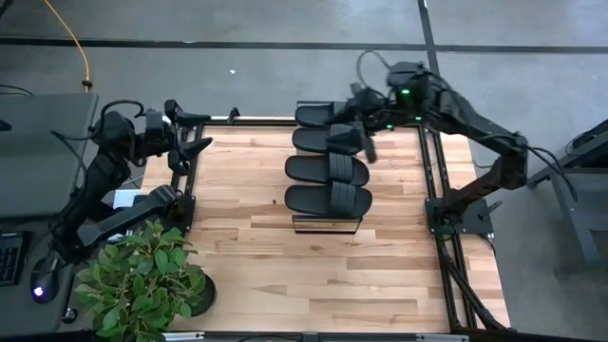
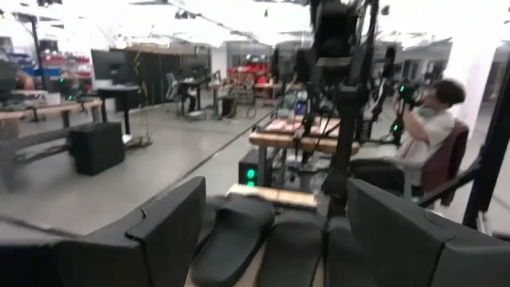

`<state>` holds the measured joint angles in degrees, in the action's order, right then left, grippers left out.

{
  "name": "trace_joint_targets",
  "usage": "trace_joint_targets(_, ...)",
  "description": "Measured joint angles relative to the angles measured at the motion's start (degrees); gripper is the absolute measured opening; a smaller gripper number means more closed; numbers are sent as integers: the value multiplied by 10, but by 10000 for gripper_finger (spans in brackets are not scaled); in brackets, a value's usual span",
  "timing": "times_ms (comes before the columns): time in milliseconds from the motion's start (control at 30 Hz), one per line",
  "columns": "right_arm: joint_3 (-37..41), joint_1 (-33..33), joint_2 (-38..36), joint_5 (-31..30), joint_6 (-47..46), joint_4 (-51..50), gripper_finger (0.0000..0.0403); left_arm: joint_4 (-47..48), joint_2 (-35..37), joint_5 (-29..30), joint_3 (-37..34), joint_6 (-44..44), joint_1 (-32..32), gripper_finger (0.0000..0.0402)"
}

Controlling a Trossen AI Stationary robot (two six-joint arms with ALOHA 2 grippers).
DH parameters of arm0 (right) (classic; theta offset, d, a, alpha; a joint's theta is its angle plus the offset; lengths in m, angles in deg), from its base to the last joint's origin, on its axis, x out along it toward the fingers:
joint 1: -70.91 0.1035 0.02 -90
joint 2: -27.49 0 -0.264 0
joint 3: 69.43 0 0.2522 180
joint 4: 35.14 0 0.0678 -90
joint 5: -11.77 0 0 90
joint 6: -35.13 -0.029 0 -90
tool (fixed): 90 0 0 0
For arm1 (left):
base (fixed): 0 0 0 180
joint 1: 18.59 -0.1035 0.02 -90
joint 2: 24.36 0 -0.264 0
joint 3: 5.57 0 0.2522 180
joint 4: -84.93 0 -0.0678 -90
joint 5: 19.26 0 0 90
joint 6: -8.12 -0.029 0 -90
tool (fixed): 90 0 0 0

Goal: Pick and place slides into the shelf
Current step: Return to Home Position

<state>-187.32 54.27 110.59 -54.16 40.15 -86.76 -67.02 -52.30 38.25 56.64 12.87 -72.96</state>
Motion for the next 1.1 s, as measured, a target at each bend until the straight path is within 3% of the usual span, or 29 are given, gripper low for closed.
trace_joint_targets(333,33,2,-122,3,25,-64,200,92,30,21,0,-12,0,285)
trace_joint_targets(500,169,2,-228,4,23,-6,200,128,29,-15,0,-65,0,285)
trace_joint_targets(633,297,2,-322,-3,-17,96,200,131,29,-18,0,-37,0,285)
trace_joint_targets(733,369,2,-387,-44,-33,140,200,129,30,-15,0,-30,0,285)
trace_joint_targets(900,464,2,-467,-89,-92,135,200,148,30,-16,0,-4,0,285)
trace_joint_targets(1033,530,2,-512,-126,-84,129,200,164,30,-16,-3,-7,0,285)
trace_joint_targets(1100,566,2,-530,-138,-133,130,200,176,30,-17,-9,-4,0,285)
